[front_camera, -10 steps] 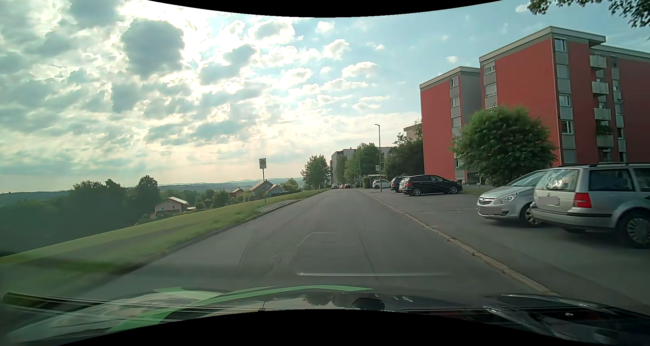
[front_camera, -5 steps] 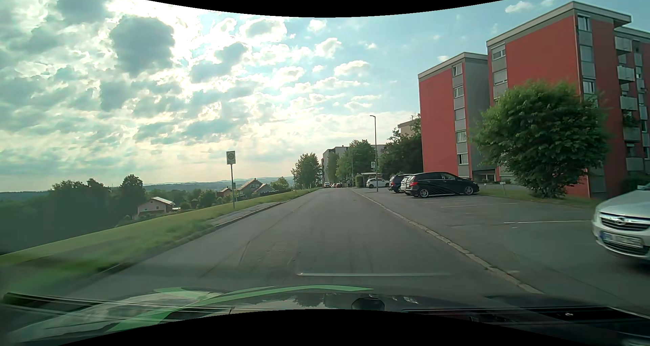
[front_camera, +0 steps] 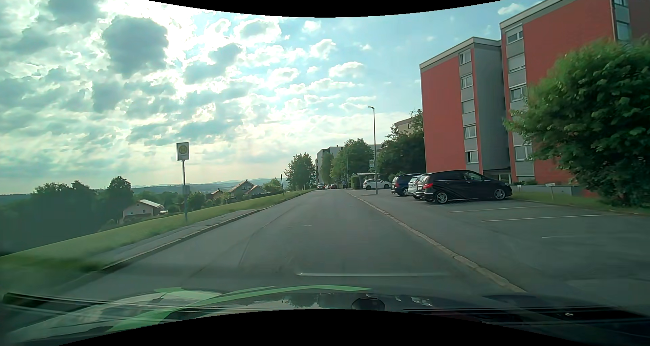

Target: Follow the waypoints while adhering to traffic rules and regulations

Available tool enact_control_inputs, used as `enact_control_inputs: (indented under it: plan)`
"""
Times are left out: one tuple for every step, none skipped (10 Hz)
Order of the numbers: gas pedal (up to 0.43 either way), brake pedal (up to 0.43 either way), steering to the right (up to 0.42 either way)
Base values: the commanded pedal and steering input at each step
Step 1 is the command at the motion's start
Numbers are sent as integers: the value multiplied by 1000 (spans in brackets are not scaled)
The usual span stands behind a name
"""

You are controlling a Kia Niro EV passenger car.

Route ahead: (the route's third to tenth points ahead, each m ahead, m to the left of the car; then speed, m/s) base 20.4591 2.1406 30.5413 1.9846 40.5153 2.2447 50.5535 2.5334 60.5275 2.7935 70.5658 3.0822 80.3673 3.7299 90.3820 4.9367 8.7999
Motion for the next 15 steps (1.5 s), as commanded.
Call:
enact_control_inputs:
  plan:
    - [28,0,5]
    - [47,0,0]
    - [110,0,-5]
    - [150,0,-7]
    - [150,0,-7]
    - [138,0,-8]
    - [138,0,-9]
    - [138,0,-10]
    - [130,0,-11]
    - [130,0,-11]
    - [118,0,-12]
    - [118,0,-11]
    - [87,0,-11]
    - [67,0,-11]
    - [67,0,-12]
